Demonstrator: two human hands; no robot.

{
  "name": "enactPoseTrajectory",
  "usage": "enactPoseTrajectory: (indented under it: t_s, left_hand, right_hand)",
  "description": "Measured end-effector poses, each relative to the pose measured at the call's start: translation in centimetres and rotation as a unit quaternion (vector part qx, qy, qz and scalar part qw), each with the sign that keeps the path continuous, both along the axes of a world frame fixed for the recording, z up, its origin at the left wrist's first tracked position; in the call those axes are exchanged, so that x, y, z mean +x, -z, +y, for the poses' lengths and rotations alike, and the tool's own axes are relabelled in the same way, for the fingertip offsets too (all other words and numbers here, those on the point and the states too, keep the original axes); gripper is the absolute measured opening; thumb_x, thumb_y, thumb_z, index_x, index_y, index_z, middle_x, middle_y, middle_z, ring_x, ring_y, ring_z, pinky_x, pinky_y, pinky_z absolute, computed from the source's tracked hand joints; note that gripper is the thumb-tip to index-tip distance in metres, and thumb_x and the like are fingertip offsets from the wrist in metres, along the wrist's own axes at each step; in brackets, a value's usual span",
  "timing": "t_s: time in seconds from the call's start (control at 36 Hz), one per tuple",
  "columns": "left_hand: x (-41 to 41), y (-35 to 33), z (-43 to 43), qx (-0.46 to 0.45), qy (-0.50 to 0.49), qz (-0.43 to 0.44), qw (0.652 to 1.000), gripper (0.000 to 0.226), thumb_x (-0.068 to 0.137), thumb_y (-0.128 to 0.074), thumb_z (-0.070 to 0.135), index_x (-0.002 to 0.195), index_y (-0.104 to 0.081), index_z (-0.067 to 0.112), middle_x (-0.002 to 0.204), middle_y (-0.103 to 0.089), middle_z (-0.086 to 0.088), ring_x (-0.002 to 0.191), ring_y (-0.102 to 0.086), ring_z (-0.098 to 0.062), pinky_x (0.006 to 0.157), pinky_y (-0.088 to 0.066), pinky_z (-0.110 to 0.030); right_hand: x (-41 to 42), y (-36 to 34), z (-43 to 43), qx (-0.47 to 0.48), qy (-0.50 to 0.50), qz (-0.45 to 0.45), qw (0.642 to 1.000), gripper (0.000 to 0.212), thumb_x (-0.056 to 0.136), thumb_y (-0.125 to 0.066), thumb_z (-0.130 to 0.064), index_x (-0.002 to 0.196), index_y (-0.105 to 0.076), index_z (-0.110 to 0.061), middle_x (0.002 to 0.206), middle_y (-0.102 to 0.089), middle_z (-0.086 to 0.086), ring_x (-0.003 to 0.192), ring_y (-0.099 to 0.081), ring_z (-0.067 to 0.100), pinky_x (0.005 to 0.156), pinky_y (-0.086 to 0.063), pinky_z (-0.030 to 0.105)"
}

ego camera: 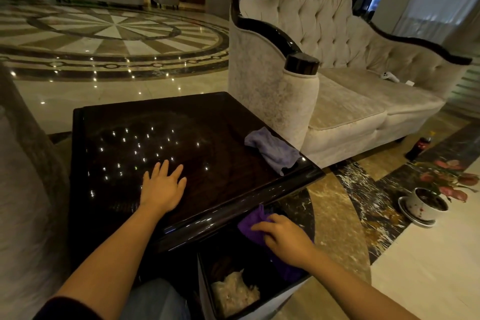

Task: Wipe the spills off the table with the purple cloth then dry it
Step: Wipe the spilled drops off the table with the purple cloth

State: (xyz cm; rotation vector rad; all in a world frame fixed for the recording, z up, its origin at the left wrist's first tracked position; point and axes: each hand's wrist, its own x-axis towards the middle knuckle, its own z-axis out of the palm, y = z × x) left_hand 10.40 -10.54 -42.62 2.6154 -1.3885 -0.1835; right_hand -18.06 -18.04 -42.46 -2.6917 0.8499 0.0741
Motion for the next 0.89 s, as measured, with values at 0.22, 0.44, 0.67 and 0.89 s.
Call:
enactPoseTrajectory:
  t_s: [0.22, 0.44, 0.67, 0.89]
  left_hand:
    - [-2.0, -1.1, 1.0, -0.142, 0.054, -0.093, 0.984, 0.036, 0.091, -0.05, 0.014, 0.125, -0.053, 0.004, 0.131, -0.052, -0.021, 0.123, -0.046, -0.036, 0.098, -0.038, -0.049]
    - [-10.7, -2.6, 1.6, -0.17, 0.318, -0.122, 0.925, 0.073, 0.057, -0.075, 0.019, 0.127, -0.053, 0.008, 0.131, -0.056, -0.014, 0.114, -0.059, -0.026, 0.091, -0.049, -0.038]
    - [-16.3, 1.8, 1.8, -0.004, 0.402, -0.059, 0.914, 0.084, 0.086, -0.043, 0.033, 0.142, 0.017, 0.018, 0.144, 0.03, 0.005, 0.137, 0.024, -0.012, 0.107, 0.022, -0.036]
    - [-16.3, 3.0, 2.9, 0.091, 0.331, -0.076, 0.936, 0.073, 0.094, -0.033, 0.035, 0.143, 0.015, 0.011, 0.155, 0.015, -0.009, 0.142, 0.017, -0.022, 0.113, 0.015, -0.041]
  right_hand:
    - [-0.6, -1.3, -1.5, 0.293, 0.209, -0.293, 0.886, 0.029, 0.09, -0.048, -0.008, 0.097, -0.054, -0.035, 0.104, -0.057, -0.003, 0.086, -0.055, 0.008, 0.071, -0.044, 0.013]
    - [0.3, -1.0, -2.5, 0.392, 0.29, -0.399, 0.776, 0.024, 0.094, -0.04, -0.01, 0.11, -0.052, -0.022, 0.095, -0.061, 0.007, 0.075, -0.057, 0.022, 0.068, -0.047, 0.034]
    - [0.6, -0.4, -2.7, 0.382, 0.313, -0.419, 0.762, 0.026, 0.094, -0.039, -0.012, 0.114, -0.05, -0.023, 0.1, -0.06, 0.002, 0.086, -0.057, 0.017, 0.073, -0.047, 0.029]
    - [0.4, -0.6, -3.0, 0.351, 0.314, -0.422, 0.775, 0.026, 0.095, -0.037, -0.01, 0.115, -0.051, -0.019, 0.092, -0.06, -0.001, 0.08, -0.056, 0.015, 0.068, -0.046, 0.029]
